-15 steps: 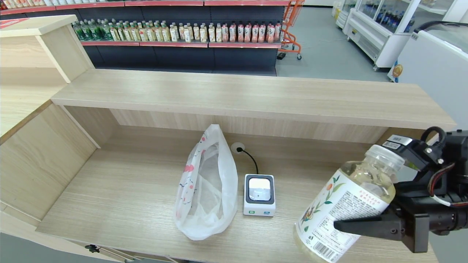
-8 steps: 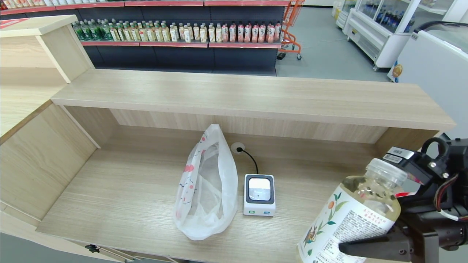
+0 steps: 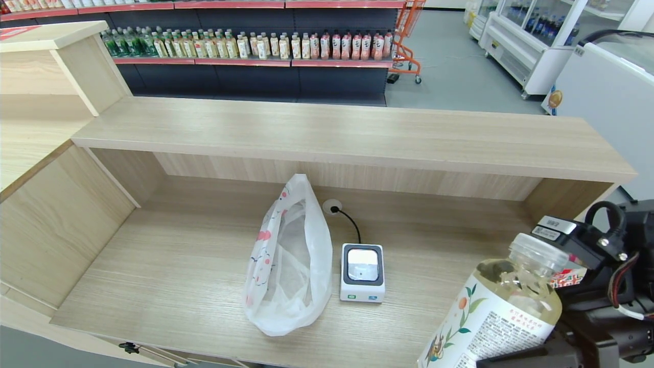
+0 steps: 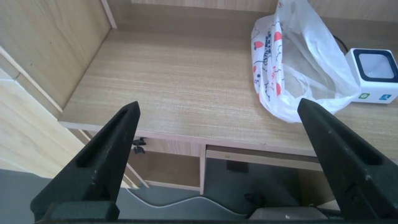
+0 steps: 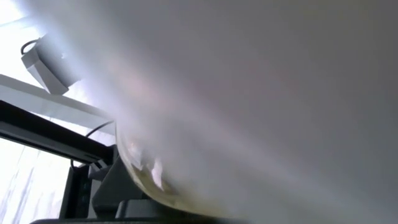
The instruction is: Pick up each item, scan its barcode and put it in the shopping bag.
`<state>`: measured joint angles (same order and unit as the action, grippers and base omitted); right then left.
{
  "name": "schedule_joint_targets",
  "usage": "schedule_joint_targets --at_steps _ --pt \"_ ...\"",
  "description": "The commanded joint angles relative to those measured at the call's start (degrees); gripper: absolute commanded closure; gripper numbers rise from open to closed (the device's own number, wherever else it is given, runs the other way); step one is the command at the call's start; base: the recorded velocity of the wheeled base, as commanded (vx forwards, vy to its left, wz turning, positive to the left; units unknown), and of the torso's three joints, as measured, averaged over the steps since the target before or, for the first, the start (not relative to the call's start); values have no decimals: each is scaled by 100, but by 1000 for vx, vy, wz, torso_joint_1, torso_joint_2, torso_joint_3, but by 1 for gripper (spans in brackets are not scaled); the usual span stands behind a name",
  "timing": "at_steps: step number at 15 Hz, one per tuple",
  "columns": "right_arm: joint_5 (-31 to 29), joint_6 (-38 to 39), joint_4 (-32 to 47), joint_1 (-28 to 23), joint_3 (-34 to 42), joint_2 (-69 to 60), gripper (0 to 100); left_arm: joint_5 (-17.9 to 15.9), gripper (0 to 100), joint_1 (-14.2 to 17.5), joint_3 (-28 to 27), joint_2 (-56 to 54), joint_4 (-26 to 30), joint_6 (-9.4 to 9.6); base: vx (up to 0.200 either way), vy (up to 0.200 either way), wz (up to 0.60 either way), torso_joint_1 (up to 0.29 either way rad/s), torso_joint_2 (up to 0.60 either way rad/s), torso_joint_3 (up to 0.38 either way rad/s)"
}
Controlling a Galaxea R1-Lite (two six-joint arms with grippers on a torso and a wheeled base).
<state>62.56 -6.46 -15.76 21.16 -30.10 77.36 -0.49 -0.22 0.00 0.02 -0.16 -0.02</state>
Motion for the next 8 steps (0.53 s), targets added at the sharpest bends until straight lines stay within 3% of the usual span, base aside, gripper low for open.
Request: schedule_joint_targets --at_steps 1,8 --pt "2 -4 -6 -7 -22 -19 100 5 0 4 0 -2 -2 -6 0 0 0 0 0 0" --pt "-7 -22 -23 -24 -22 -116 100 5 0 -4 0 -2 -2 -6 0 0 0 0 0 0"
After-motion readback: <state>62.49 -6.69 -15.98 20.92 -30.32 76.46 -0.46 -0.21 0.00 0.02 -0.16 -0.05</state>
